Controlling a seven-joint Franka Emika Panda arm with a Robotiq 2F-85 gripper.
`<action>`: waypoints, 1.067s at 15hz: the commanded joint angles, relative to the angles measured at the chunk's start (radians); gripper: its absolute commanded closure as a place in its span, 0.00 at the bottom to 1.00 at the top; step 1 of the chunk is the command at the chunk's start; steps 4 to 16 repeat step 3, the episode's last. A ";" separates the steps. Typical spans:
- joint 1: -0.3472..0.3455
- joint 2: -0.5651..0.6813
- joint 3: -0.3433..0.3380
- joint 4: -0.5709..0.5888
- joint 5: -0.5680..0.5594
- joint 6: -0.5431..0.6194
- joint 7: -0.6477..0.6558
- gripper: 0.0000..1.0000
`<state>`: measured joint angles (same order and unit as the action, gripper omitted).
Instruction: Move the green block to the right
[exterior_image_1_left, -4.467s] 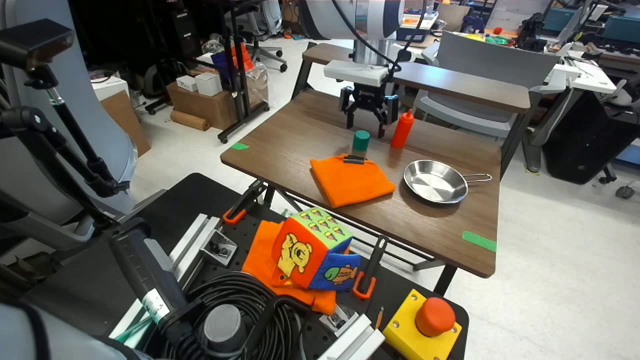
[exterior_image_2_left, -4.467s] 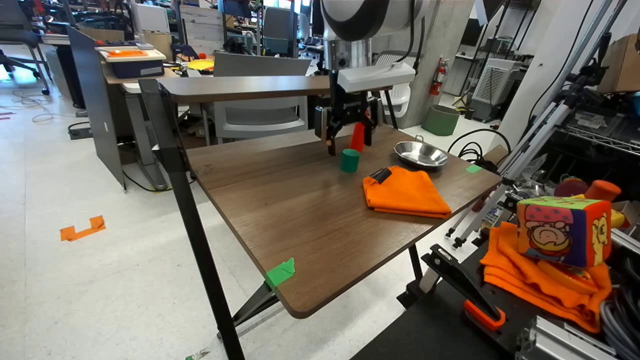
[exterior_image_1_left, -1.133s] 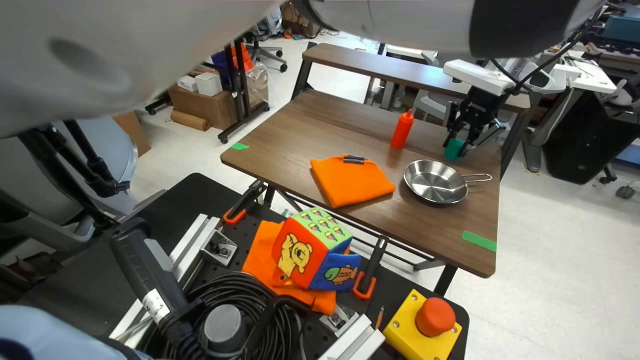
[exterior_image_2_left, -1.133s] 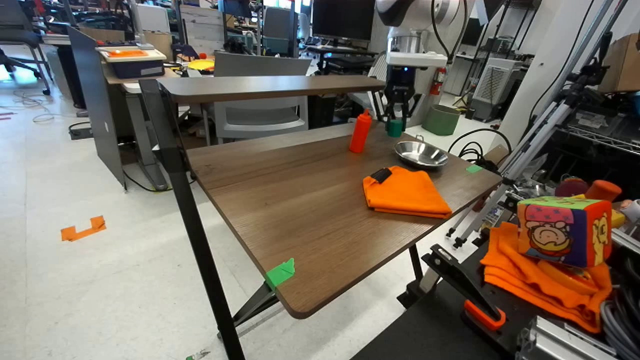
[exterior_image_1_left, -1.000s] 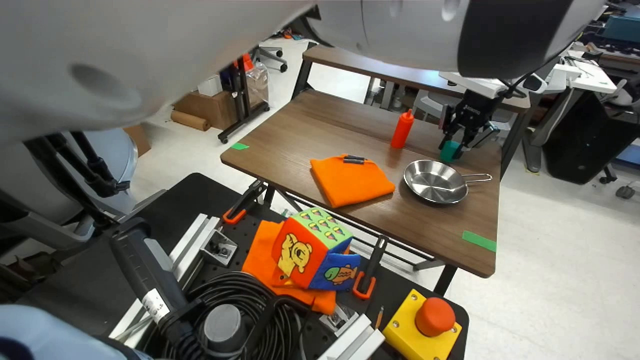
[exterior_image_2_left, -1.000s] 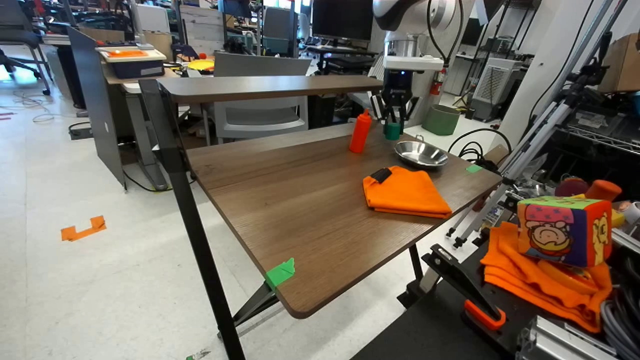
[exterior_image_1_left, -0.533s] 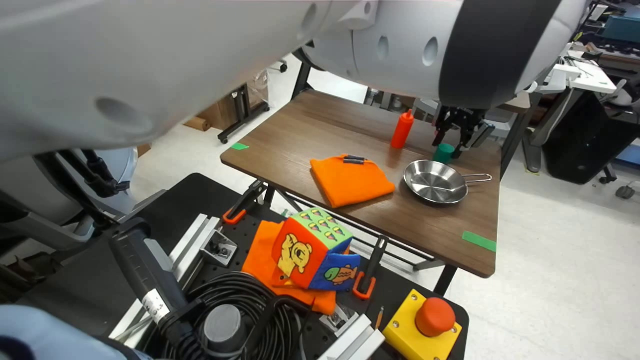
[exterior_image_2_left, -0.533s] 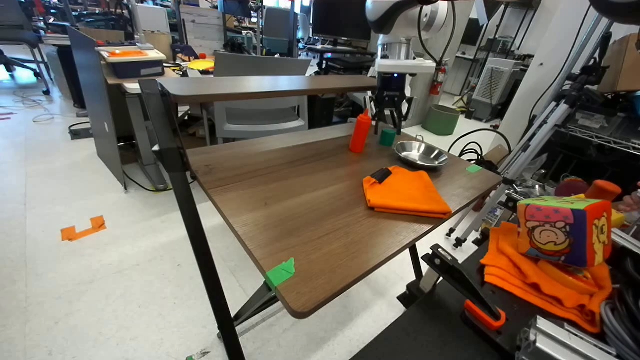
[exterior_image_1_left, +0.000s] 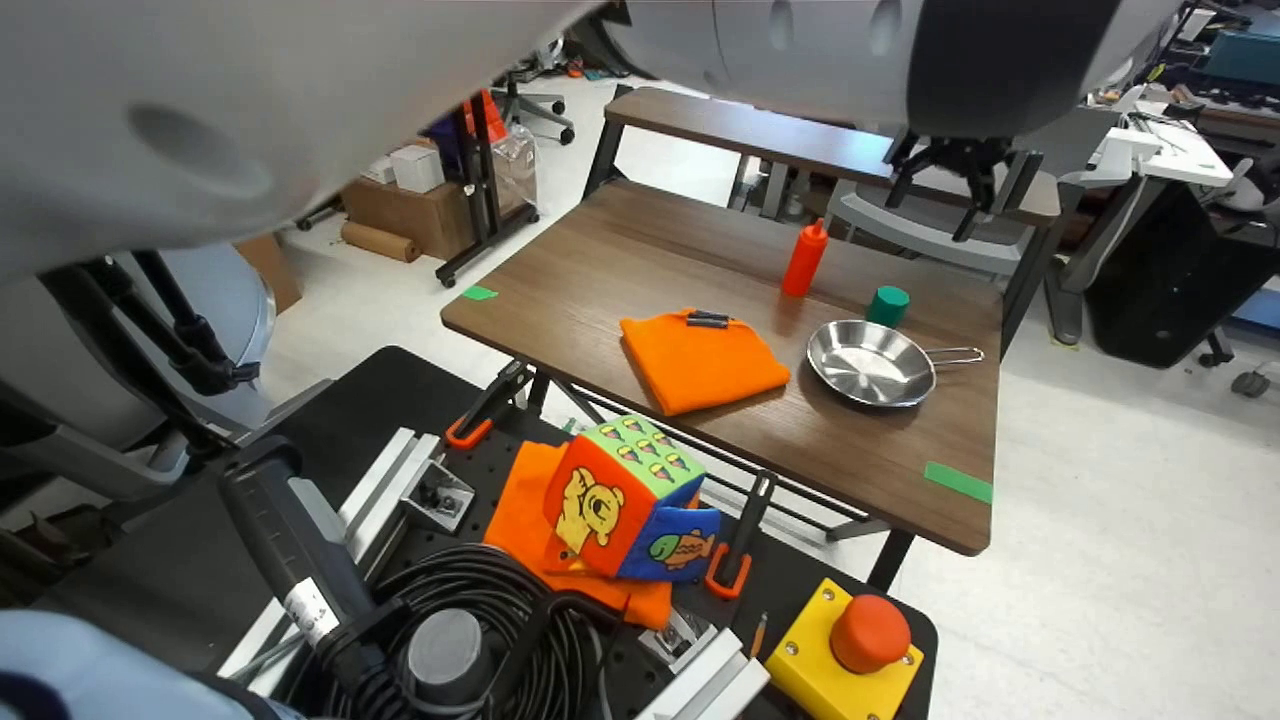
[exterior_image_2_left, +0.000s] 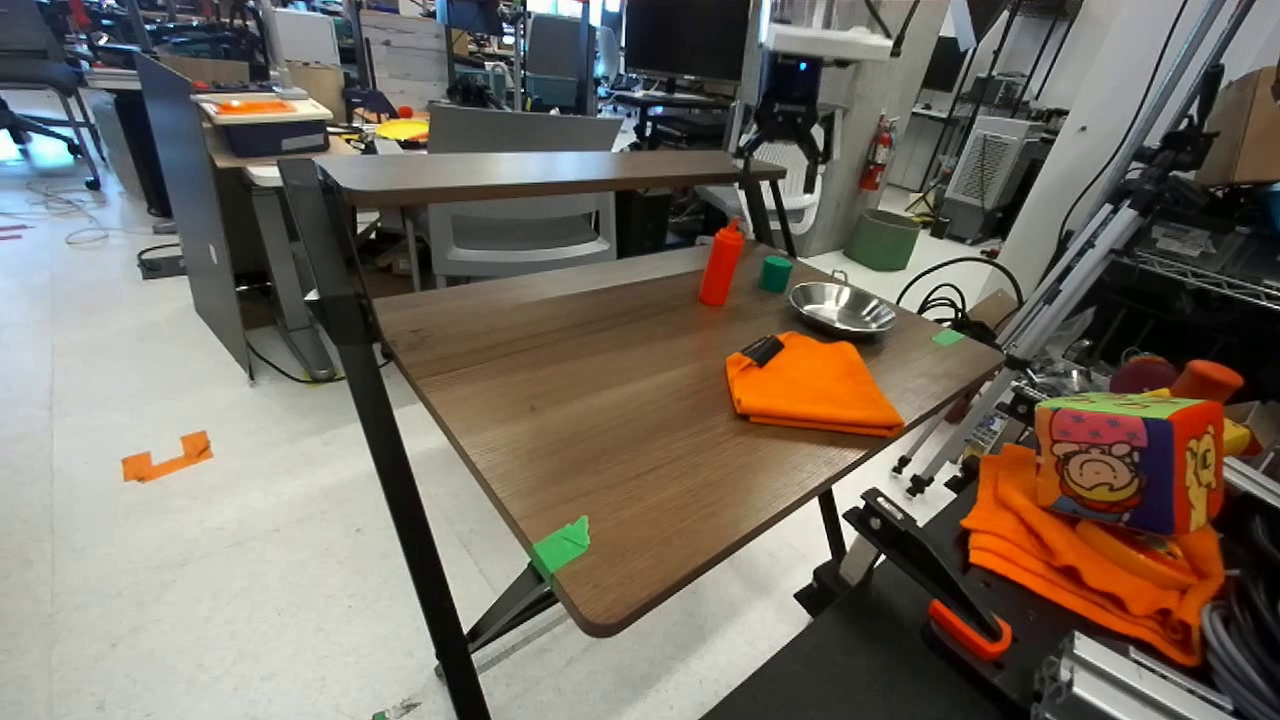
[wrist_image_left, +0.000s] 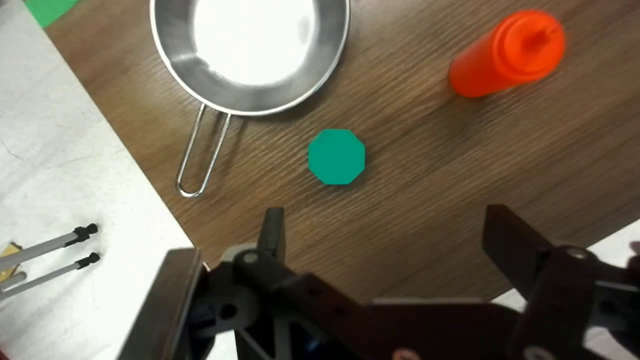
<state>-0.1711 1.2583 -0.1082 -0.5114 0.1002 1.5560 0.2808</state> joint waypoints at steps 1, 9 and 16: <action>-0.010 -0.109 0.025 -0.049 0.004 -0.176 -0.159 0.00; -0.005 -0.127 0.023 -0.075 -0.005 -0.253 -0.230 0.00; -0.005 -0.127 0.023 -0.075 -0.005 -0.253 -0.230 0.00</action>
